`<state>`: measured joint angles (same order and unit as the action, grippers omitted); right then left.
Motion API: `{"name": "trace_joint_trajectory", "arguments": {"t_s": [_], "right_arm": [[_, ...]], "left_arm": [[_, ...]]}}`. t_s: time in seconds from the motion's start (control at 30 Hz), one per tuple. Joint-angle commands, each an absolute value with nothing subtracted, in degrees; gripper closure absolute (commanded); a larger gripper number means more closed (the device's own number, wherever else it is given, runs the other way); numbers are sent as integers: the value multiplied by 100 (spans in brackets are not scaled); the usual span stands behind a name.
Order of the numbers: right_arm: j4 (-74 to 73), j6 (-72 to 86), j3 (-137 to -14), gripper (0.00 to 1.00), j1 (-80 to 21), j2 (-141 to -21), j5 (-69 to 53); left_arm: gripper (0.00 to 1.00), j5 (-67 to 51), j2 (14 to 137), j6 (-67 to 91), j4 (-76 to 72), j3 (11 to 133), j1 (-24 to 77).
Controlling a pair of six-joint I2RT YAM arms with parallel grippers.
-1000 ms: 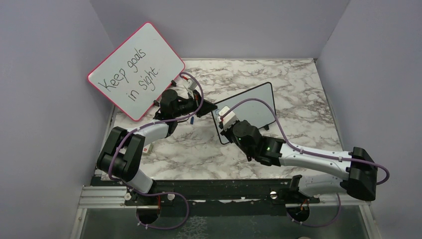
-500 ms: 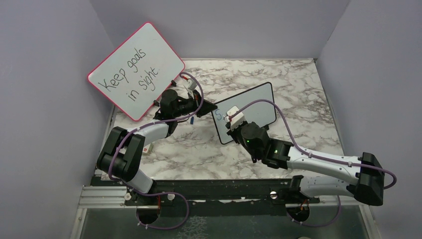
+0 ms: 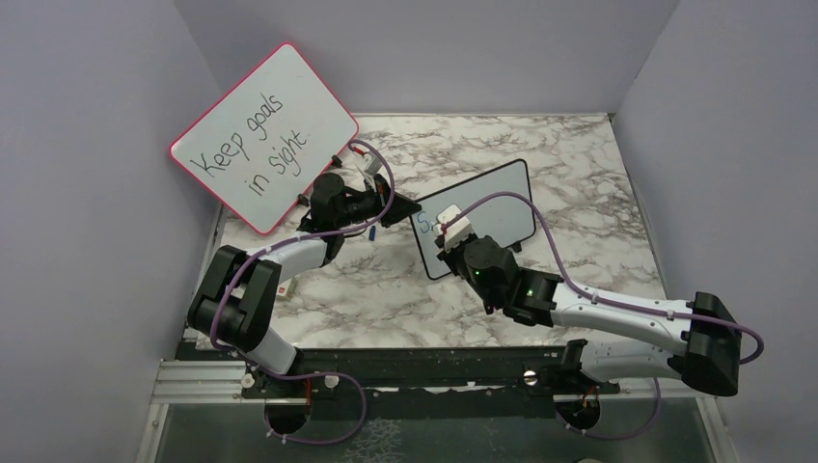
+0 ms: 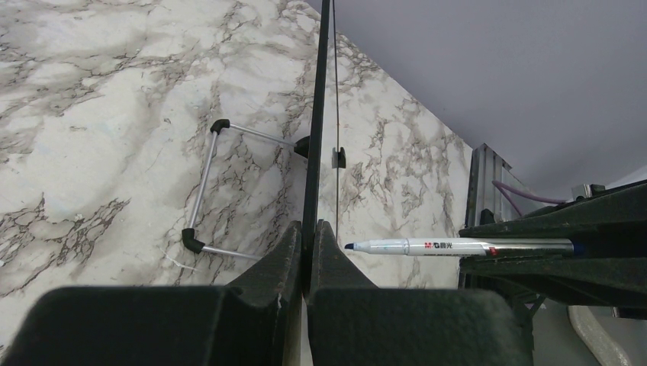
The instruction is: Write a sentence on the whiteboard
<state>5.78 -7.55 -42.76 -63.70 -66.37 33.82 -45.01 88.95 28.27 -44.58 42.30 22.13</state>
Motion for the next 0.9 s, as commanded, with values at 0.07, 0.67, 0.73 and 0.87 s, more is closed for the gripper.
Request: {"name": "trace_joint_trajectory", "arguments": {"t_s": [0.07,0.67,0.73,0.87], "right_arm": [[882,-782,-4267,99,-6320,-6722,3544],[967,-782,-4230,99,-6249,-6807,3542],[984,-782,-4237,99,-6240,-6824,3535],[1011,-778,-4230,99,-6232,-6833,3484]], "left_arm": [[100,-4693,8842,2777,-4403,4245,2268],[100,-4712,8846,2782,-4403,4262,2268],[100,-4711,8842,2786,-4403,4254,2268],[100,-4711,8842,2785,-4403,4254,2268]]}}
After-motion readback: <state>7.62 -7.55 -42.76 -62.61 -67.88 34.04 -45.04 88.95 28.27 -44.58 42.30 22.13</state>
